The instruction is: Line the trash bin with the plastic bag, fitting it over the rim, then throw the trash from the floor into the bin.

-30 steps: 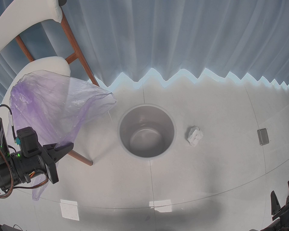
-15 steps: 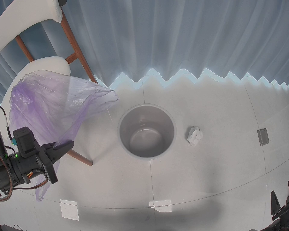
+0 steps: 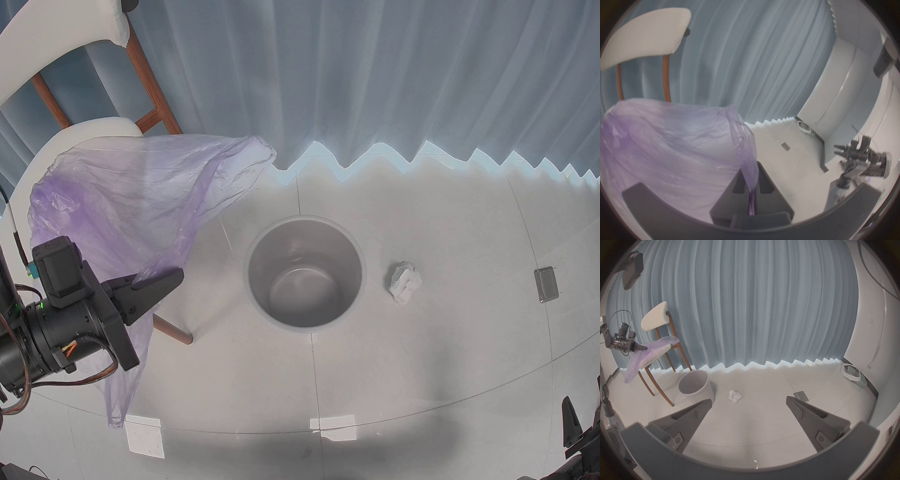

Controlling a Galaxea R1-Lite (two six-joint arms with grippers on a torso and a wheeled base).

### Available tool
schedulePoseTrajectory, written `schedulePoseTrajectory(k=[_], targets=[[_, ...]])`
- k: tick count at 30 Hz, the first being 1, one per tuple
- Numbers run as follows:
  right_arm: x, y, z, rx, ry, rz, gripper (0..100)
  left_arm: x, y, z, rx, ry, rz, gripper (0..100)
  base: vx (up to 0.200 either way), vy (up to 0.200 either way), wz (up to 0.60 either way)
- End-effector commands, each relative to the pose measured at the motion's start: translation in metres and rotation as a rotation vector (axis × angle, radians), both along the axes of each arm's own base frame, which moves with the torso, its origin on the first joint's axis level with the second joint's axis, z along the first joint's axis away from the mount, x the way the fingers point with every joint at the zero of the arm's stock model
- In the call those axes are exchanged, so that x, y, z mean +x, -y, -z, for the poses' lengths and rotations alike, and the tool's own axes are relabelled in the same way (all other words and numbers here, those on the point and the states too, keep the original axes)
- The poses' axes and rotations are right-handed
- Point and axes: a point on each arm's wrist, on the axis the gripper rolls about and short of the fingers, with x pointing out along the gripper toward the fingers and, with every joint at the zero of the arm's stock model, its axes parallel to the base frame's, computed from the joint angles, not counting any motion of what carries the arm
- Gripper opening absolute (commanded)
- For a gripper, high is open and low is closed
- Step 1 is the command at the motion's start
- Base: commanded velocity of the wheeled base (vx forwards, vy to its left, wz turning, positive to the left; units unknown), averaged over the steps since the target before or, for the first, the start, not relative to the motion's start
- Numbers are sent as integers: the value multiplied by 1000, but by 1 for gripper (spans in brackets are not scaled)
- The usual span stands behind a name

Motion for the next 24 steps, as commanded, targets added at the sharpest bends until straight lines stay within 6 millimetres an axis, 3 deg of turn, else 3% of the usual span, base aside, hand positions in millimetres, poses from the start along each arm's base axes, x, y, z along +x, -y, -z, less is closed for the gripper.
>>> schedulePoseTrajectory(k=[1, 7, 16, 24], targets=[[0, 0, 5, 0, 0, 0, 100, -2, 3, 7, -82, -71, 16, 0, 0, 0, 0], [0, 0, 5, 0, 0, 0, 100, -24, 7, 24, -103, -92, 107, 0, 0, 0, 0], [0, 0, 5, 0, -2, 0, 100, -25, 13, 14, -133, -60, 149, 0, 0, 0, 0], [0, 0, 5, 0, 0, 0, 100, -22, 17, 18, -135, -105, 210, 0, 0, 0, 0]])
